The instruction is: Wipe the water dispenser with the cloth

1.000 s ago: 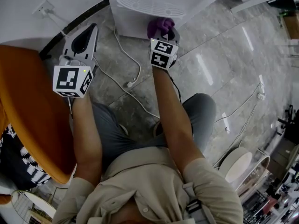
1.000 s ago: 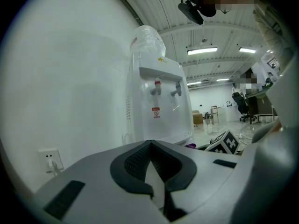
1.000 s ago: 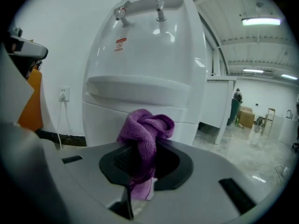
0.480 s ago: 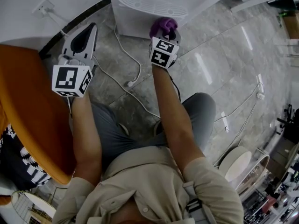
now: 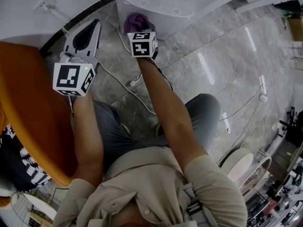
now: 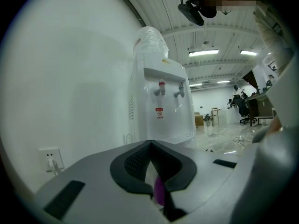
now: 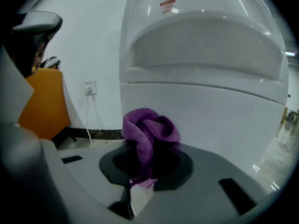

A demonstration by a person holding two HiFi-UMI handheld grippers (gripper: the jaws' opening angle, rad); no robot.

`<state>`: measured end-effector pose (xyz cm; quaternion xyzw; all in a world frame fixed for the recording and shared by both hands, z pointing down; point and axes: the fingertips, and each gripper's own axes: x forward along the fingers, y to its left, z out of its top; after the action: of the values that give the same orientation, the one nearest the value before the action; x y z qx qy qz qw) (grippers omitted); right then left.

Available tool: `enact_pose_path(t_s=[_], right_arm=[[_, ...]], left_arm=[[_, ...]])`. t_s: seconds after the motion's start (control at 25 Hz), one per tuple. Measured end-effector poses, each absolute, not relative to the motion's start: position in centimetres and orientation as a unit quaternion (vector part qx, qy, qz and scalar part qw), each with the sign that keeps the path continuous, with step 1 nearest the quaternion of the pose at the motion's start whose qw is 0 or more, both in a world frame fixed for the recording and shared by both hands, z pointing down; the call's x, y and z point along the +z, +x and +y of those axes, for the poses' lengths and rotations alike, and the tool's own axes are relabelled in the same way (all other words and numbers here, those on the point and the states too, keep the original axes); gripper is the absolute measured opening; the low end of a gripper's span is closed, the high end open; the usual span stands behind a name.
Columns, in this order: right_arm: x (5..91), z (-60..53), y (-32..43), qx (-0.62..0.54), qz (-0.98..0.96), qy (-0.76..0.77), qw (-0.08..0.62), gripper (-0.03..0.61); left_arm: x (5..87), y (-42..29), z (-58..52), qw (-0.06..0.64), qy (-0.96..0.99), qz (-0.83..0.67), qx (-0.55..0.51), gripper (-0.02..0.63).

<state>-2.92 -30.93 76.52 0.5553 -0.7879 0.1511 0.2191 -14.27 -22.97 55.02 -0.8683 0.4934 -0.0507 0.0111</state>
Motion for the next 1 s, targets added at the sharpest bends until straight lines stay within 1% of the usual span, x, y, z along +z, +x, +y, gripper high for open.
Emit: enact_pose_path(t_s=[0.16,0.32,0.44,0.8,0.88,1.0], right_arm=[[76.5,-31.0,-2.9,0.143,-0.796,0.542,0.227,0.072],[77.3,-30.9,-1.4,0.173,-0.786,0.554,0.21,0.071],[78.1,-30.5,1.5,0.189,-0.762,0.582,0.21,0.071],[78.3,-28.7,13.5,0.195,-0.671,0.69,0.19,0.071],[78.1,-28.6,14.9,0.194,-0.661,0.701,0.188,0.071],[77.8,-28.5,15.1,0.196,-0.655,0.705,0.188,0.071]], left_arm=[[55.1,-14.1,-23.1,0.011,-0.869,0.492,-0.055,0.015],[55.3,-13.9,-23.0,0.011,-0.869,0.492,-0.059,0.015],[55.3,-14.0,-23.0,0.011,-0.868,0.493,-0.059,0.015],[55.1,-13.8,-22.5,0.013,-0.868,0.492,-0.061,0.015],[54.9,-13.8,-22.4,0.015,-0.868,0.493,-0.059,0.015],[54.8,-13.9,-22.2,0.016,-0.867,0.494,-0.059,0.015]])
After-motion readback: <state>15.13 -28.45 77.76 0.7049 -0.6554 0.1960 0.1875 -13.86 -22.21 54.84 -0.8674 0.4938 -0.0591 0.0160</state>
